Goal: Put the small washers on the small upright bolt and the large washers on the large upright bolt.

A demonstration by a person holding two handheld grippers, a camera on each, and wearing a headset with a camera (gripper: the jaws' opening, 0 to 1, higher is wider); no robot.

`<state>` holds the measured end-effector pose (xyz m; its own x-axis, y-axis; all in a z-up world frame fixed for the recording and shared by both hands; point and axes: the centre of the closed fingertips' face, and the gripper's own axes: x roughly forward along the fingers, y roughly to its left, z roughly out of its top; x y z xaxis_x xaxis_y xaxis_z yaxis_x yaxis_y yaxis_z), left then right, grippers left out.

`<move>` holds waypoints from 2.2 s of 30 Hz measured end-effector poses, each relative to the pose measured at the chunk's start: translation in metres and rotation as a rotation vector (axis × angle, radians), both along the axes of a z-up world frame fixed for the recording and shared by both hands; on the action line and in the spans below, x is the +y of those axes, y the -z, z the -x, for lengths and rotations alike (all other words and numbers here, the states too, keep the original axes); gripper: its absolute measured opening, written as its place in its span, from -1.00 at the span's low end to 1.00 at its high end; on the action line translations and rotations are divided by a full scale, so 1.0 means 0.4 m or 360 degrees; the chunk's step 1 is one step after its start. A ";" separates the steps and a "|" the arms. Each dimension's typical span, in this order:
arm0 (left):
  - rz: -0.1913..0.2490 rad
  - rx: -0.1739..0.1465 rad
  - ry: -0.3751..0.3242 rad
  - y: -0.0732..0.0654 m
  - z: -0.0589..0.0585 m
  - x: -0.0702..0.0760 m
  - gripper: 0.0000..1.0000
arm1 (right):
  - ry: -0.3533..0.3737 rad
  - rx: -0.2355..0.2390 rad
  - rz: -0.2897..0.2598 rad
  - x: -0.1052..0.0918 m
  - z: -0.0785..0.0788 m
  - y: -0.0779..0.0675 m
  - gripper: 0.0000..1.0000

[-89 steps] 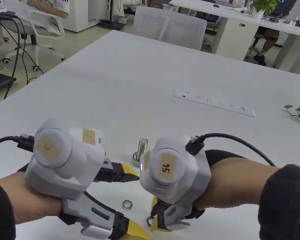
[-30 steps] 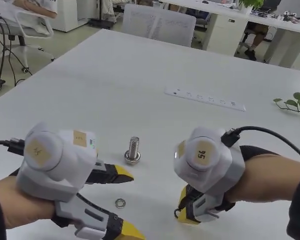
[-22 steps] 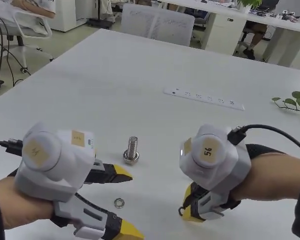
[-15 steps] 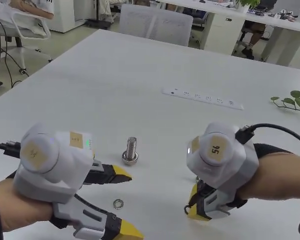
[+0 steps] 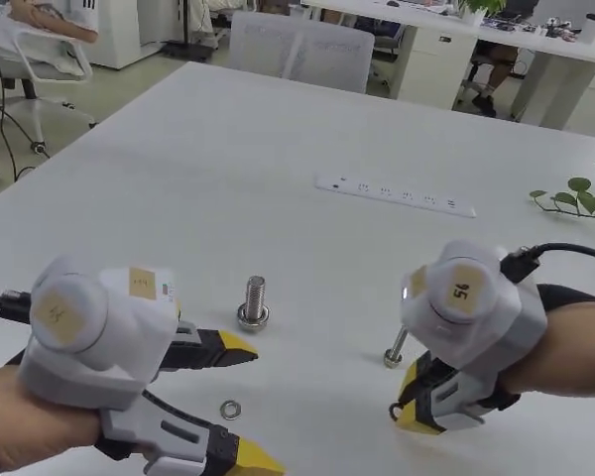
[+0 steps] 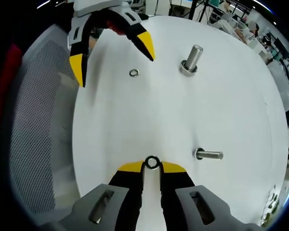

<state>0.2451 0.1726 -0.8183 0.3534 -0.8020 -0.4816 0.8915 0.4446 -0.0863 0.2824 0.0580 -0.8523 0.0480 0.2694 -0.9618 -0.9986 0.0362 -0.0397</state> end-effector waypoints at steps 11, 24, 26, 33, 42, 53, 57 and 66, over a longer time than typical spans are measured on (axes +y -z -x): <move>0.0023 -0.0006 -0.0014 -0.005 -0.007 -0.002 0.29 | 0.0069 -0.0029 -0.0003 -0.037 -0.032 -0.022 -0.73; 0.0044 -0.0010 -0.0030 -0.009 -0.016 -0.003 0.29 | 0.0096 -0.0070 0.0026 -0.075 -0.081 -0.051 -0.73; 0.0048 -0.0011 -0.0034 -0.010 -0.019 -0.003 0.29 | 0.0102 -0.0077 0.0023 -0.079 -0.092 -0.061 -0.73; 0.0055 -0.0010 -0.0044 -0.011 -0.022 -0.003 0.29 | 0.0099 -0.0113 -0.0019 -0.070 -0.121 -0.107 -0.73; 0.0061 -0.0014 -0.0058 -0.014 -0.026 -0.002 0.29 | 0.0053 -0.0193 -0.0039 -0.044 -0.146 -0.162 -0.73; 0.0085 -0.0027 -0.0085 -0.023 -0.027 0.004 0.29 | -0.0011 -0.0210 -0.0053 -0.004 -0.157 -0.185 -0.73; 0.0090 -0.0027 -0.0091 -0.023 -0.027 0.007 0.29 | -0.0032 -0.0199 -0.0046 0.004 -0.158 -0.182 -0.73; 0.0106 -0.0031 -0.0104 -0.028 -0.026 0.013 0.29 | -0.0068 -0.0153 -0.0012 0.017 -0.165 -0.155 -0.73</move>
<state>0.2554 0.1776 -0.8073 0.4148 -0.8071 -0.4202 0.8627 0.4956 -0.1004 0.3483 0.0649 -0.7902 0.1286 0.2803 -0.9513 -0.9908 -0.0056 -0.1356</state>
